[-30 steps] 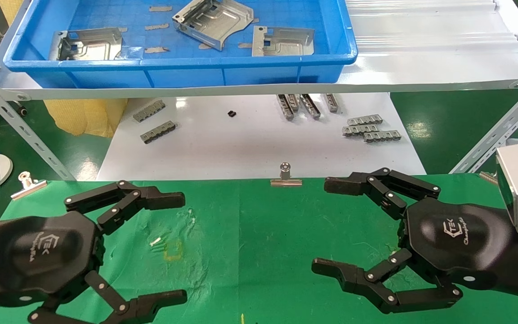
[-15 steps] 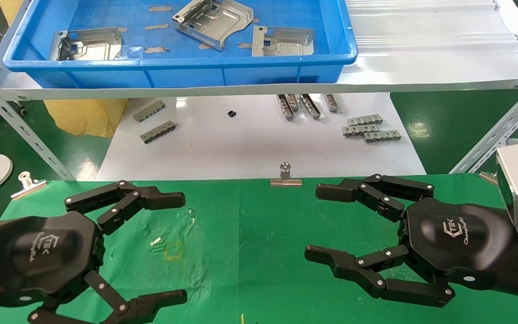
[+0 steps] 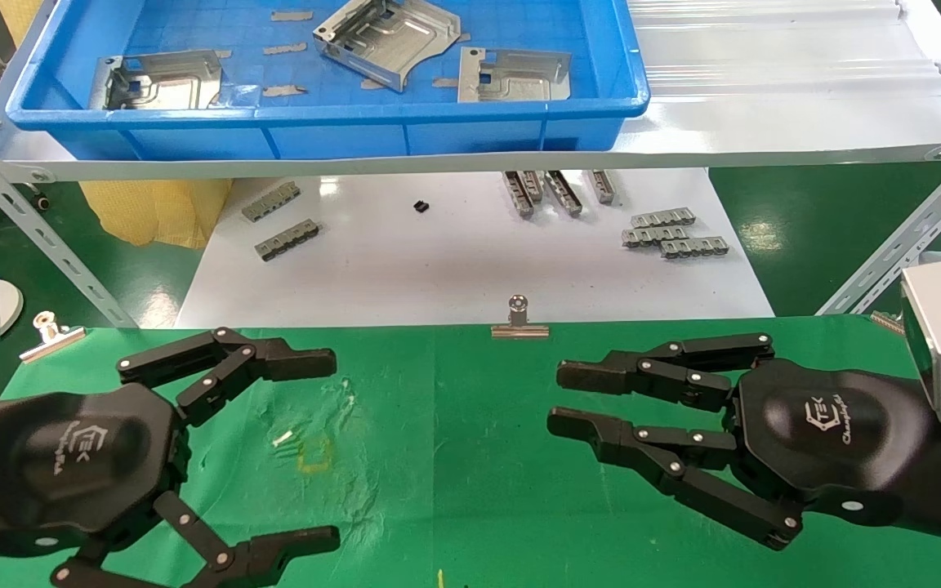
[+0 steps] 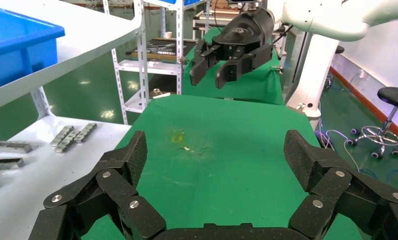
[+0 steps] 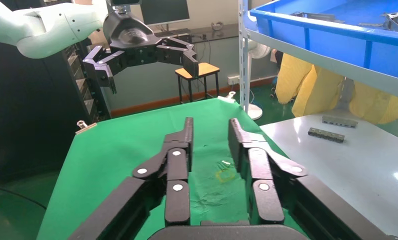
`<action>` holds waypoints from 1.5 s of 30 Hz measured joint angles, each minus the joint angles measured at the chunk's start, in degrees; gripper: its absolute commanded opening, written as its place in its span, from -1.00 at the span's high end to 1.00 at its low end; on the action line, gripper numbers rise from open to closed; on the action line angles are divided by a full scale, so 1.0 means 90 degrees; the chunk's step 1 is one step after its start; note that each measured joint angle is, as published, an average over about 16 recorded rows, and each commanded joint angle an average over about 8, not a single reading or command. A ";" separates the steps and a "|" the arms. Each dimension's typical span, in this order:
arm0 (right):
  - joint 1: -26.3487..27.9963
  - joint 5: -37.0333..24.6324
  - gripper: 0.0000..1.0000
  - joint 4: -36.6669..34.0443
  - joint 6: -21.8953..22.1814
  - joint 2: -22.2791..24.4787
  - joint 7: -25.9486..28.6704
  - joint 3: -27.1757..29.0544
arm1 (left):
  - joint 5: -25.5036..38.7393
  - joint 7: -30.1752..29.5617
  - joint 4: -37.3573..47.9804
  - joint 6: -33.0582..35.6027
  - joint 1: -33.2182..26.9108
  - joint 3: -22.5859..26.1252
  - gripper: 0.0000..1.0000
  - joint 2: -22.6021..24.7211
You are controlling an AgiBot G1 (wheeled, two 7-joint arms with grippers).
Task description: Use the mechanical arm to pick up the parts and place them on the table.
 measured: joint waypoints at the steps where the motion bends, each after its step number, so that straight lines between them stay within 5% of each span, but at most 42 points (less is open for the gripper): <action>1: 0.0000 0.0000 1.00 0.0000 0.0000 0.0000 0.0000 0.0000 | 0.0000 0.0000 0.0000 0.0000 0.0000 0.0000 -1.00 0.0000; 24: 0.0000 0.0000 1.00 0.0000 0.0000 0.0000 0.0000 0.0000 | 0.0279 -0.0103 0.0194 -0.0245 -0.0462 0.0059 -1.00 0.0134; 32: 0.0000 0.0000 1.00 0.0000 0.0000 0.0000 0.0000 0.0000 | 0.1294 -0.0253 0.1350 -0.0779 -0.2031 0.0439 -1.00 0.0837; 41: 0.0000 0.0000 0.99 0.0000 0.0000 0.0000 0.0000 0.0000 | 0.2962 -0.0110 0.4166 -0.2084 -0.4433 0.1159 -1.00 0.2427; 42: 0.0000 0.0000 0.89 0.0000 0.0000 0.0000 0.0000 0.0000 | 0.3127 -0.0081 0.4508 -0.2290 -0.4658 0.1233 -1.00 0.2621; 45: 0.0000 0.0000 0.15 0.0000 0.0000 0.0000 0.0000 0.0000 | 0.3569 0.0002 0.5481 -0.2929 -0.5234 0.1432 -1.00 0.3175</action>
